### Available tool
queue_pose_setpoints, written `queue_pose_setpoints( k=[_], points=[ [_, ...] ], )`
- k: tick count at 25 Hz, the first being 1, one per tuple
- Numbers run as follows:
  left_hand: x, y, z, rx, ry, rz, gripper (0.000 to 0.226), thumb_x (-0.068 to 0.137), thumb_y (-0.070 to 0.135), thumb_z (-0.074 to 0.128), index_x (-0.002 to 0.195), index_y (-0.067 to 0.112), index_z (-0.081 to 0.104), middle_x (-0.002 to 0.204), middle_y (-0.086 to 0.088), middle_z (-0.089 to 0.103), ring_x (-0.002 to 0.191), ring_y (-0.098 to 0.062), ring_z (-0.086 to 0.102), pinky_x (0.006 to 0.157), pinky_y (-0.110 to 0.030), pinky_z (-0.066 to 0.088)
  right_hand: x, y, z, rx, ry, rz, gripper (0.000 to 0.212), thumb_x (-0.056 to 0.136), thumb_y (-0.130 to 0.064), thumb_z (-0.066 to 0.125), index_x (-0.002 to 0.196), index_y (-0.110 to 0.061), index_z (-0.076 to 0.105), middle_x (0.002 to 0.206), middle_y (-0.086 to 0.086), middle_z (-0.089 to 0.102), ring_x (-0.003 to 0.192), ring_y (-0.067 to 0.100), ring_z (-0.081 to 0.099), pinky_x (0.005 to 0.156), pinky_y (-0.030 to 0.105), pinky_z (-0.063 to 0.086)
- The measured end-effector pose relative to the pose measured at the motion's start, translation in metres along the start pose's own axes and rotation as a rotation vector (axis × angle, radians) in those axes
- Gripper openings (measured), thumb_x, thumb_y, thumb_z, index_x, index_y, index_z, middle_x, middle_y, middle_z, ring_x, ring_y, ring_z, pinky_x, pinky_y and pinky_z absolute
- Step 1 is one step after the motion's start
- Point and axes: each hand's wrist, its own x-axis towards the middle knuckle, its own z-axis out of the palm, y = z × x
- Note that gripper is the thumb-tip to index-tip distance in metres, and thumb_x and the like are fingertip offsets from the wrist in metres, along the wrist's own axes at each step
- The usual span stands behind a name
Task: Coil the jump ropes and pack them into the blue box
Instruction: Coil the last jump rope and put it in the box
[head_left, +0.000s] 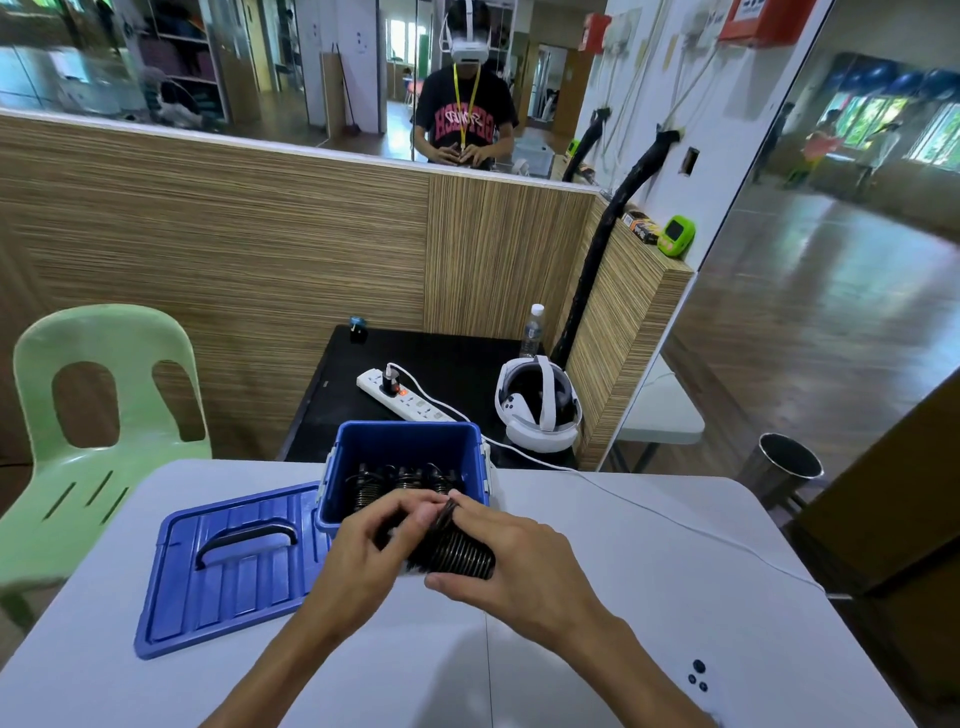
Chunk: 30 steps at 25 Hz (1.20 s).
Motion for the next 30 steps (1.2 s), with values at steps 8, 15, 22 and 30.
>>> queue_pose_setpoints(
  k=[8, 15, 22, 30],
  points=[
    [-0.005, -0.005, 0.003, 0.135, 0.033, 0.015, 0.011, 0.089, 0.028, 0.061, 0.096, 0.020, 0.064, 0.099, 0.012, 0.071, 0.103, -0.010, 0.065, 0.070, -0.029, 0.057, -0.005, -0.001, -0.003, 0.071, 0.042, 0.072, 0.070, 0.072, -0.072, 0.063, 0.133, -0.048, 0.040, 0.126, -0.026, 0.059, 0.106, 0.003, 0.059, 0.084, 0.023, 0.050],
    [-0.002, 0.004, -0.004, 0.253, -0.143, 0.134, 0.027, 0.093, 0.015, 0.061, 0.115, 0.028, 0.051, 0.109, 0.022, 0.064, 0.110, -0.003, 0.060, 0.074, -0.030, 0.060, -0.010, -0.001, -0.002, 0.063, 0.069, 0.055, 0.074, 0.077, -0.065, 0.064, 0.144, -0.048, 0.039, 0.125, -0.021, 0.063, 0.107, 0.002, 0.058, 0.083, 0.010, 0.041],
    [0.009, 0.005, -0.018, 0.505, -0.265, 0.251, 0.022, 0.091, 0.017, 0.060, 0.110, 0.029, 0.061, 0.101, 0.020, 0.066, 0.098, -0.005, 0.062, 0.077, -0.019, 0.053, -0.011, 0.005, -0.001, 0.044, 0.099, 0.045, 0.082, 0.073, -0.066, 0.067, 0.147, -0.046, 0.037, 0.119, -0.019, 0.066, 0.100, 0.004, 0.058, 0.076, 0.012, 0.040],
    [0.010, 0.007, -0.004, 0.598, -0.175, 0.300, 0.009, 0.095, 0.021, 0.054, 0.090, 0.029, 0.053, 0.094, 0.020, 0.058, 0.088, -0.002, 0.057, 0.070, -0.012, 0.045, -0.007, 0.009, -0.002, 0.040, 0.104, 0.058, 0.071, 0.077, -0.067, 0.064, 0.141, -0.042, 0.048, 0.119, -0.019, 0.065, 0.101, 0.004, 0.059, 0.079, 0.018, 0.047]
  ],
)
